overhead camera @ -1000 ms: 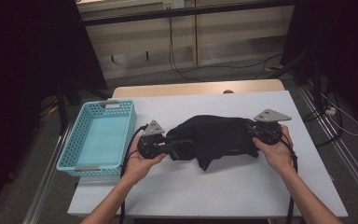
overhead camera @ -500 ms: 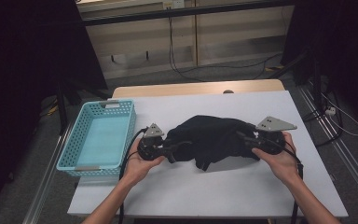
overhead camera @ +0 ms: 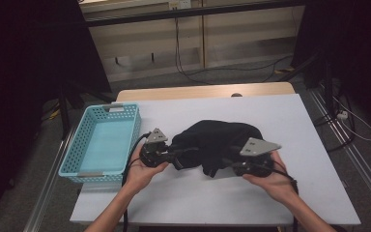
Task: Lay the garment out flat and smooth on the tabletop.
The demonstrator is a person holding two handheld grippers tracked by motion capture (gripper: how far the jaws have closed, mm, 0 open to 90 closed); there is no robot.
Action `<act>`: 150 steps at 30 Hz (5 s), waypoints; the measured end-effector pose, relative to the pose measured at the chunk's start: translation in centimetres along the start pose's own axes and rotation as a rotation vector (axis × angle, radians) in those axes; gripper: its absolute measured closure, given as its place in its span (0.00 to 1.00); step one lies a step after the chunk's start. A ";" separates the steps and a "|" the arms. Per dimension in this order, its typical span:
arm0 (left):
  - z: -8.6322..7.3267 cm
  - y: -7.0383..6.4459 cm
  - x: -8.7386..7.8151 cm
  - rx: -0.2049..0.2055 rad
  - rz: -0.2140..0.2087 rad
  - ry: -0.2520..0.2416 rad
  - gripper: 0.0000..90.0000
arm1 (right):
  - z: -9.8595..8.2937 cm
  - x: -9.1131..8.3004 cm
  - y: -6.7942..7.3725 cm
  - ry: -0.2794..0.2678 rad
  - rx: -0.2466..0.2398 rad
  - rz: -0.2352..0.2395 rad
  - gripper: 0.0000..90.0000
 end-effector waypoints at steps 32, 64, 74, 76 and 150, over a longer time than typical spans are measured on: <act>3.5 1.0 -4.3 -0.026 0.091 -0.132 0.84 | -1.3 -6.6 -13.0 -0.162 0.273 -0.394 0.97; 0.7 0.7 -2.2 -0.013 0.015 -0.058 0.67 | -3.0 -6.5 -6.4 -0.103 0.159 -0.212 0.88; 1.3 1.0 3.0 0.006 0.086 0.062 0.46 | -2.2 -4.5 -4.2 -0.066 0.105 -0.151 0.83; 0.7 1.3 4.0 -0.015 0.102 0.109 0.49 | -2.5 -4.1 -4.1 -0.050 0.107 -0.143 0.77; 5.7 2.2 -4.4 -0.107 0.063 -0.204 0.89 | 1.6 -0.8 -0.1 -0.083 0.025 -0.021 0.35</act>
Point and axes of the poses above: each handheld gripper's, and its own axes: x roughly forward along the jaws, z roughly out of its top, y roughly to its left, the point moved 3 cm from there along x, roughly forward along the jaws, and after that the axes turned 15 degrees about y, right-handed, at the moved point
